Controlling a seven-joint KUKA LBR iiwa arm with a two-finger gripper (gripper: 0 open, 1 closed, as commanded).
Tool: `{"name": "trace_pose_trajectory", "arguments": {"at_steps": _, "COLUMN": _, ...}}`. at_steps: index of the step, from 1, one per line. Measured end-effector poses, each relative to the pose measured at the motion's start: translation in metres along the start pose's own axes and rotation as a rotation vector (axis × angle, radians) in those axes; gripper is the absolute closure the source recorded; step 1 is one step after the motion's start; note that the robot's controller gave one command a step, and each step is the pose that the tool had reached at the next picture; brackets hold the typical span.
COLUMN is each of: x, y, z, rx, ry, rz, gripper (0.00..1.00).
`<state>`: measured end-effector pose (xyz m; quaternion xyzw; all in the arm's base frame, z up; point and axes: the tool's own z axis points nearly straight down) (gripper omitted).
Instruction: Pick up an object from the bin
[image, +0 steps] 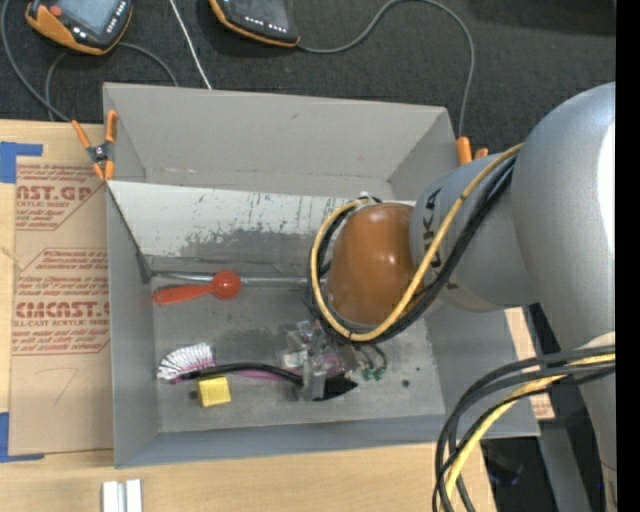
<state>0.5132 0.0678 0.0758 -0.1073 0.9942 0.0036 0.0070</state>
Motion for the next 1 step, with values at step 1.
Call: {"name": "trace_pose_trajectory", "arguments": {"at_steps": 1, "x": 0.0, "y": 0.0005, "z": -0.0063, "rx": 0.0, "ry": 0.0, "rz": 0.0, "gripper": 1.0}}
